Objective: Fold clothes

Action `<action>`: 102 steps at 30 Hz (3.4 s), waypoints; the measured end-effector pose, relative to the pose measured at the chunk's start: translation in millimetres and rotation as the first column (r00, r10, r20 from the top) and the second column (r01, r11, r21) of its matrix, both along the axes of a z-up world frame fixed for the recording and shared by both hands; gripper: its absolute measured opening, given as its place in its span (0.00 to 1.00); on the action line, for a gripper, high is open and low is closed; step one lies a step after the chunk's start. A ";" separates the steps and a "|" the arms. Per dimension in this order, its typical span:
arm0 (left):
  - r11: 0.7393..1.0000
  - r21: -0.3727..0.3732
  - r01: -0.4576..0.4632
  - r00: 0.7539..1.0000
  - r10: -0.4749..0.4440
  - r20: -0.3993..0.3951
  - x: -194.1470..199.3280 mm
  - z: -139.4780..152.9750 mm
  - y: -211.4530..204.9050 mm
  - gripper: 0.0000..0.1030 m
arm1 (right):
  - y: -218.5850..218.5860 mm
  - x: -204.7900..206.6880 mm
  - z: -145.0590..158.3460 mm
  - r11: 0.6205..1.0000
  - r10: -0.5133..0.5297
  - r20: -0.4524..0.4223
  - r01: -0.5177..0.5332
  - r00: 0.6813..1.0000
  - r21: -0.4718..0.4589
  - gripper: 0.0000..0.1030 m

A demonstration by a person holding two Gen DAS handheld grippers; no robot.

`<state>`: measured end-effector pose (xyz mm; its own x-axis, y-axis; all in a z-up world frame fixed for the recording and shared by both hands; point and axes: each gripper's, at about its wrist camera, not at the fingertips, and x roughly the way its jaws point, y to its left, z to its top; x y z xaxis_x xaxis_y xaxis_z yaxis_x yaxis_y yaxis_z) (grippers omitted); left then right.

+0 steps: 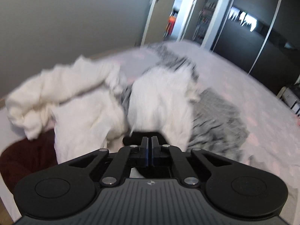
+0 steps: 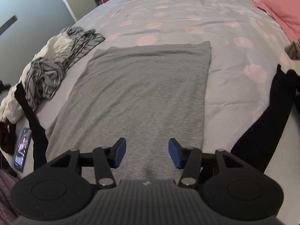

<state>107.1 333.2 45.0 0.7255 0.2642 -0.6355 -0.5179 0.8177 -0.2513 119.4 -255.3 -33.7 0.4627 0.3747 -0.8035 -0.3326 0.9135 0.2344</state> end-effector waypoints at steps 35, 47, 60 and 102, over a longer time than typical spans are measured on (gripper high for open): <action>1.000 0.004 0.020 0.999 -0.019 -0.049 32.3 -27.4 -1.9 0.00 | 19.4 3.2 -3.7 0.997 0.082 -0.033 -0.082 0.996 -0.001 0.57; 0.994 -0.017 0.105 0.994 -0.105 -0.013 25.8 0.8 -18.2 0.03 | 24.0 -1.8 -0.9 0.995 0.102 -0.035 -0.102 0.994 0.001 0.57; 0.979 -0.199 -0.031 0.993 0.007 -0.117 39.0 -63.0 37.1 0.31 | 28.6 3.2 -7.8 0.993 0.112 -0.061 -0.113 0.992 -0.013 0.58; 0.531 -0.058 0.845 0.521 -0.843 -0.132 -102.4 -87.9 -373.8 0.20 | 18.3 -16.5 -2.1 0.990 0.141 -0.044 -0.142 0.989 -0.003 0.58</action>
<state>4.7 -40.6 -42.9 0.5257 -0.4200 -0.7397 0.3916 0.8915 -0.2278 102.9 -237.1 -35.8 0.3696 0.4289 -0.8243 -0.4483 0.8593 0.2461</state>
